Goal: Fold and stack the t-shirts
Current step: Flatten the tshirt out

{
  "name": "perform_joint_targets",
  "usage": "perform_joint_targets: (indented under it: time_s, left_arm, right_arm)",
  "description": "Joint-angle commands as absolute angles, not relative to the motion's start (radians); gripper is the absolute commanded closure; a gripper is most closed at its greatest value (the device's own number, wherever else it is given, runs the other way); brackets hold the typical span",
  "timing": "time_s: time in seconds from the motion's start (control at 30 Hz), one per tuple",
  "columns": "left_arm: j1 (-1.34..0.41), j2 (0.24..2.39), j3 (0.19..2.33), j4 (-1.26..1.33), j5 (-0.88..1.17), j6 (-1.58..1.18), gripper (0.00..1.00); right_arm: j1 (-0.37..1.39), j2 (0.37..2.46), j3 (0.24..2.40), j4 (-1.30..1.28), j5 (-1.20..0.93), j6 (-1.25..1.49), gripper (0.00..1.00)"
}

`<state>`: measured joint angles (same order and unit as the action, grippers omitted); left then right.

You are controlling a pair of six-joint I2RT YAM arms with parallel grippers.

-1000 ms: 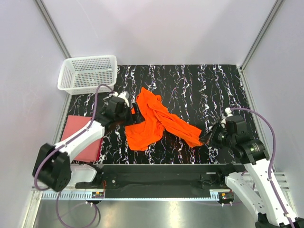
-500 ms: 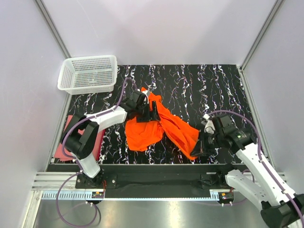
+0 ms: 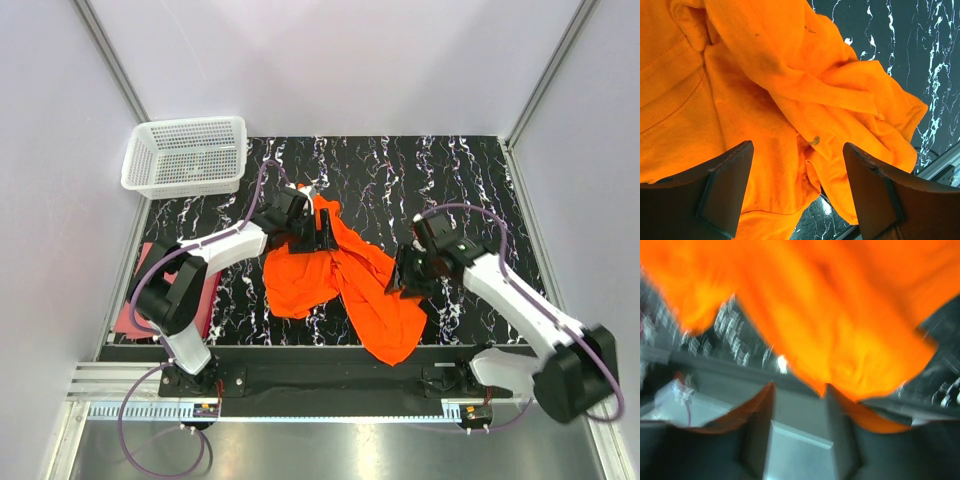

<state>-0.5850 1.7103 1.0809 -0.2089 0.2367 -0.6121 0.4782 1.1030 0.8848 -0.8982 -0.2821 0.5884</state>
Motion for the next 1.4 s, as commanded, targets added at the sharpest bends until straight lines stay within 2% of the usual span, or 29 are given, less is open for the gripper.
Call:
perform_joint_targets:
  time_s: [0.0,0.03,0.1,0.13,0.2,0.47,0.67,0.83,0.93,1.03,1.13,1.23,1.27,1.3,1.37]
  left_arm:
    - [-0.583,1.700,1.104,-0.190,0.242,-0.594,0.23]
    - [-0.583,1.704,1.106,-0.190,0.241,-0.591,0.24]
    - [-0.583,1.715,1.112,-0.192,0.224,-0.577,0.24]
    - [-0.583,1.732,1.117,-0.193,0.219,-0.572,0.24]
    - [-0.581,1.755,1.135,-0.199,0.209,-0.566,0.24]
    - [-0.548,1.884,1.183,-0.207,0.161,-0.577,0.26]
    - [-0.503,1.993,1.291,-0.212,0.198,-0.566,0.25]
    - [-0.489,2.072,1.411,-0.264,0.196,-0.552,0.25]
    - [-0.489,2.045,1.451,-0.290,0.189,-0.538,0.25]
    - [-0.494,1.932,1.383,-0.291,0.151,-0.520,0.25]
    - [-0.494,1.770,1.303,-0.295,0.126,-0.508,0.24]
    - [-0.491,1.598,1.119,-0.302,0.062,-0.502,0.23]
    - [-0.489,1.553,1.080,-0.302,0.052,-0.506,0.22]
    - [-0.483,1.514,1.042,-0.305,0.046,-0.508,0.21]
    - [-0.477,1.418,0.939,-0.308,0.040,-0.520,0.21]
  right_arm:
    - [0.460,1.241,0.910,-0.730,-0.054,0.663,0.53]
    - [0.437,1.294,0.904,-0.704,-0.046,0.681,0.68]
    - [0.410,1.342,0.875,-0.618,-0.043,0.698,0.77]
    - [0.388,1.365,0.865,-0.592,-0.043,0.718,0.86]
    - [0.371,1.425,0.850,-0.542,-0.028,0.747,0.92]
    - [0.331,1.557,0.830,-0.430,0.119,0.887,0.93]
    - [0.258,1.681,0.906,-0.410,0.227,0.943,0.93]
    - [0.144,1.819,1.043,-0.413,0.199,0.887,0.93]
    - [0.115,1.922,1.201,-0.457,0.213,0.763,0.93]
    - [0.112,1.971,1.344,-0.518,0.215,0.632,0.89]
    - [0.112,1.948,1.377,-0.528,0.251,0.559,0.84]
    - [0.113,1.880,1.378,-0.529,0.239,0.485,0.76]
    - [0.117,1.858,1.368,-0.528,0.213,0.471,0.71]
    - [0.127,1.832,1.361,-0.528,0.193,0.448,0.61]
    - [0.155,1.743,1.323,-0.512,0.125,0.440,0.52]
